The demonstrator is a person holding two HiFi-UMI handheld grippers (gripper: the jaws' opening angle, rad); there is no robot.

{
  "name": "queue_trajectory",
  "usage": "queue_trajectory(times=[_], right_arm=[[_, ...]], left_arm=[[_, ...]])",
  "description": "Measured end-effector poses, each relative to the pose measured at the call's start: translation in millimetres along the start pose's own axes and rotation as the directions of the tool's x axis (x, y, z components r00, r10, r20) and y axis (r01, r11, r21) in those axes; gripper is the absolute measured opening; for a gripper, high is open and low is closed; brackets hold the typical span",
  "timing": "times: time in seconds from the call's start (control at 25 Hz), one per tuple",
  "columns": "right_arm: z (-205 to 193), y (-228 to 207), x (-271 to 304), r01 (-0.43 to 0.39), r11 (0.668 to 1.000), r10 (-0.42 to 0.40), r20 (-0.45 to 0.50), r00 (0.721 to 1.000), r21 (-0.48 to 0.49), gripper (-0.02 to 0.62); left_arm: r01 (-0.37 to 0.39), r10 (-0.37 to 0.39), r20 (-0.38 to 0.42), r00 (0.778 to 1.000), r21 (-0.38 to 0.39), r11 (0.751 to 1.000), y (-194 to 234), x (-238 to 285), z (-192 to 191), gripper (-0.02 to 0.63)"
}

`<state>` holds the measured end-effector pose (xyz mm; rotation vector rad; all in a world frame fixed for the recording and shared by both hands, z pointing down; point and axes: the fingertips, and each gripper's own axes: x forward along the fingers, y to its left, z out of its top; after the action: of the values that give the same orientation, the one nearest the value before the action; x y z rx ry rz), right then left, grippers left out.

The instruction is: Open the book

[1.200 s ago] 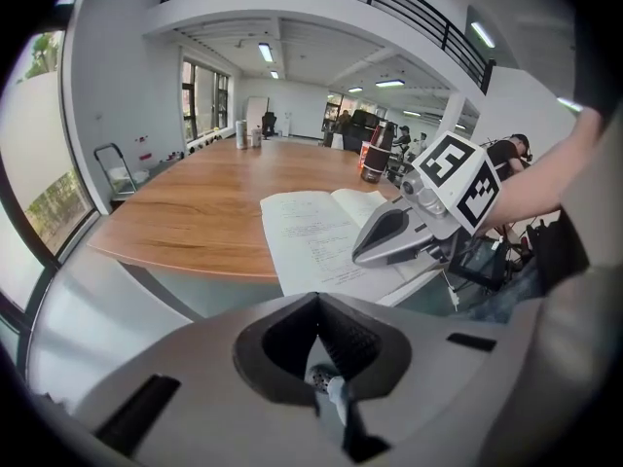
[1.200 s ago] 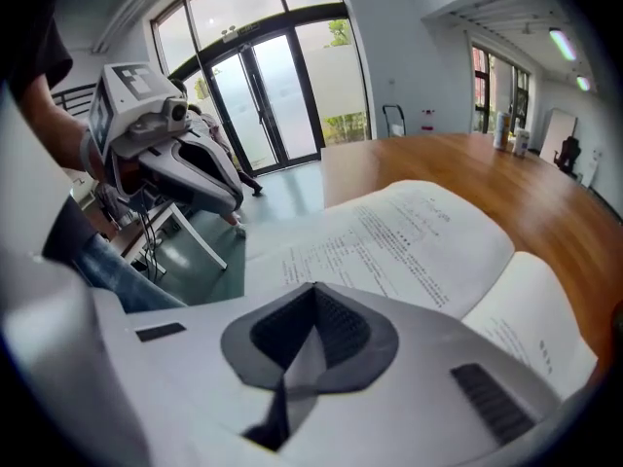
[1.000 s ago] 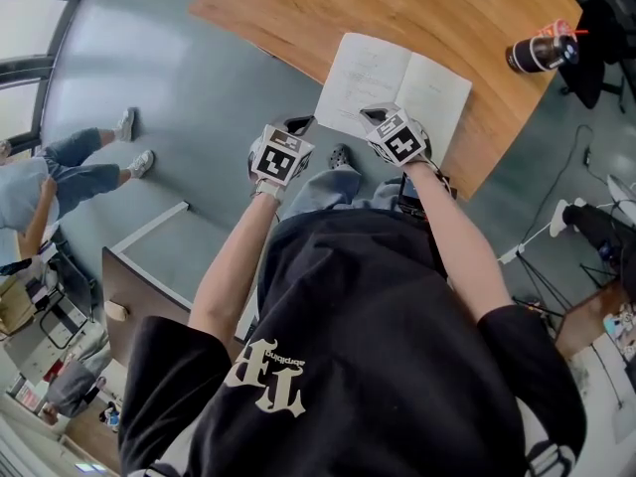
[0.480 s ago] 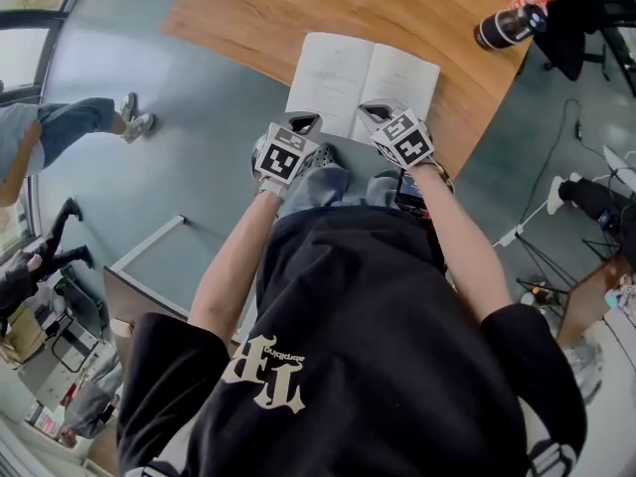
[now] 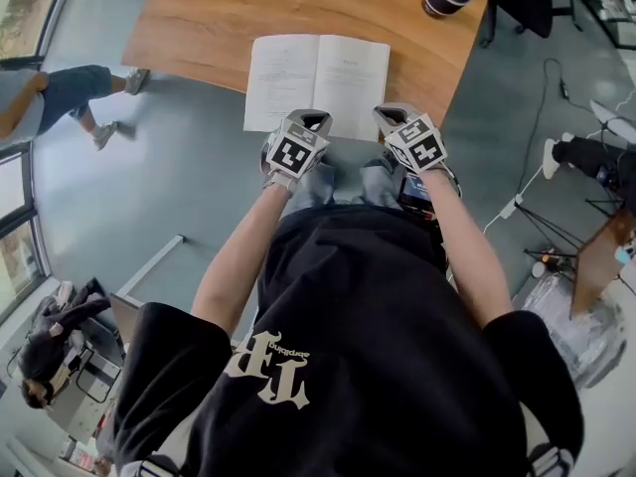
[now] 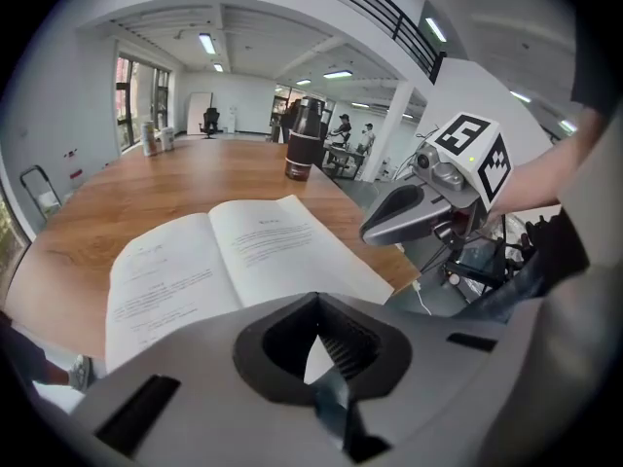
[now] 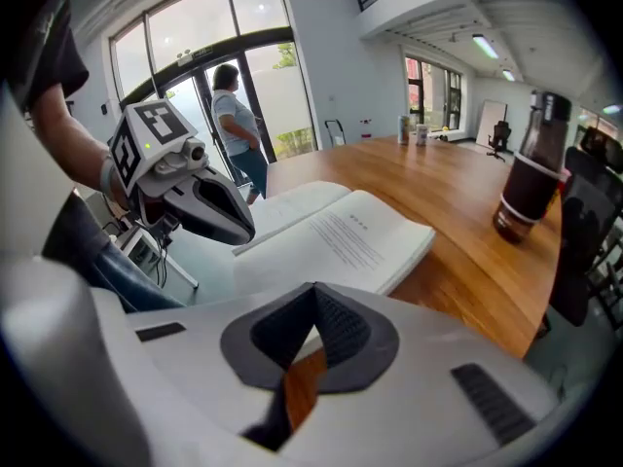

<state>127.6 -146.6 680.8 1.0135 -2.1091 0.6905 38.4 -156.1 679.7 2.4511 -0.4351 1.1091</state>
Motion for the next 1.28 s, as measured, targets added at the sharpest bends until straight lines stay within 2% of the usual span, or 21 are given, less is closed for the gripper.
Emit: queue_trajectory(times=[0.36,0.72,0.92,1.08,1.28], right_arm=[[-48.1,-25.4,-47.0,0.085,0.993,-0.085,-0.01,0.996,0.083,-0.014],[-77.2,-35.5,-75.1,0.131,0.982,-0.131,-0.016,0.991,0.134,-0.014],[-83.9,-33.2,-79.4,0.125,0.983,-0.123,-0.025,0.992,0.131,-0.014],[-82.0,-30.4,-77.1,0.113,0.986,-0.111,-0.025,0.994,0.126,-0.014],[-78.3,-19.9,-69.8,0.08,0.992,-0.077,-0.028,0.997,0.103,-0.014]], left_arm=[[0.101,-0.098,-0.042,0.994,0.08,0.992,-51.6,51.9,22.7,0.005],[0.158,-0.149,-0.076,0.986,0.125,0.979,-78.0,80.6,28.5,0.005],[0.152,-0.14,-0.099,0.985,0.119,0.981,-78.1,88.0,18.5,0.005],[0.112,-0.101,-0.12,0.988,0.084,0.99,-62.8,84.4,5.2,0.005],[0.101,-0.093,-0.114,0.989,0.07,0.992,-54.0,78.4,-3.1,0.005]])
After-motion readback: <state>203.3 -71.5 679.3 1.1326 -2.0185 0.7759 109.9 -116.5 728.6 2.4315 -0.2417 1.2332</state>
